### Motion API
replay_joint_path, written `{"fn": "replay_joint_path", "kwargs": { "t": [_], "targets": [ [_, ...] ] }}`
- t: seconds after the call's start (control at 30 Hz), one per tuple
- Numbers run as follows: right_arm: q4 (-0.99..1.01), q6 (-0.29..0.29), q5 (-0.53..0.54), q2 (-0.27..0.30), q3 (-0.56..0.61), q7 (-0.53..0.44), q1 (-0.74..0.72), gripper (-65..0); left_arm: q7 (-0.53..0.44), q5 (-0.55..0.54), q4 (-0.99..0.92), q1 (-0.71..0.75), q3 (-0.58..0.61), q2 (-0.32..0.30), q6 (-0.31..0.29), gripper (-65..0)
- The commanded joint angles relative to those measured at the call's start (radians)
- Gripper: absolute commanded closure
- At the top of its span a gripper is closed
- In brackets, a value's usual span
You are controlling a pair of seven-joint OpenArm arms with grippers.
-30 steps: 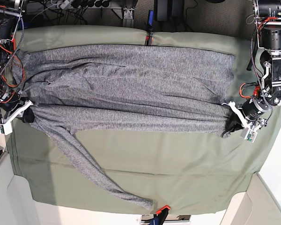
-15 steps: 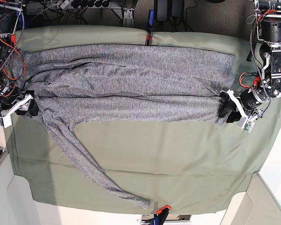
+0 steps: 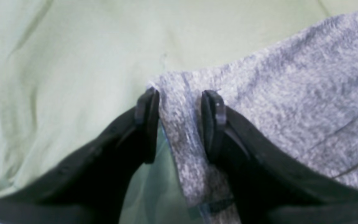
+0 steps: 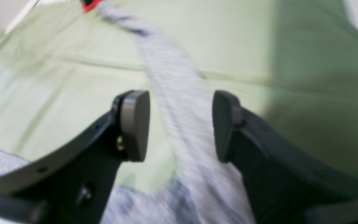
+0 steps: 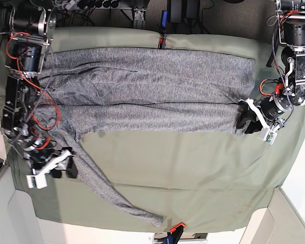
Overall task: Fold the T-shirt properly
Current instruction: 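Grasp the loose grey sleeve with the right gripper and lift it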
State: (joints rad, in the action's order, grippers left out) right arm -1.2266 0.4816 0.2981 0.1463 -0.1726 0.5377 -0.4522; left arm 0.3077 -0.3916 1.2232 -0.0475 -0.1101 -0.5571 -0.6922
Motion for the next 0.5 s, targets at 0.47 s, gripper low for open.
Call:
{"fn": "replay_joint_path", "kwargs": {
  "t": [0.47],
  "targets": [
    [0.415, -0.409, -0.415, -0.03, 0.377, -0.223, -0.171, -32.1, 0.044, -0.067, 0.015, -0.019, -0.008, -0.022, -0.006, -25.6]
  ]
}}
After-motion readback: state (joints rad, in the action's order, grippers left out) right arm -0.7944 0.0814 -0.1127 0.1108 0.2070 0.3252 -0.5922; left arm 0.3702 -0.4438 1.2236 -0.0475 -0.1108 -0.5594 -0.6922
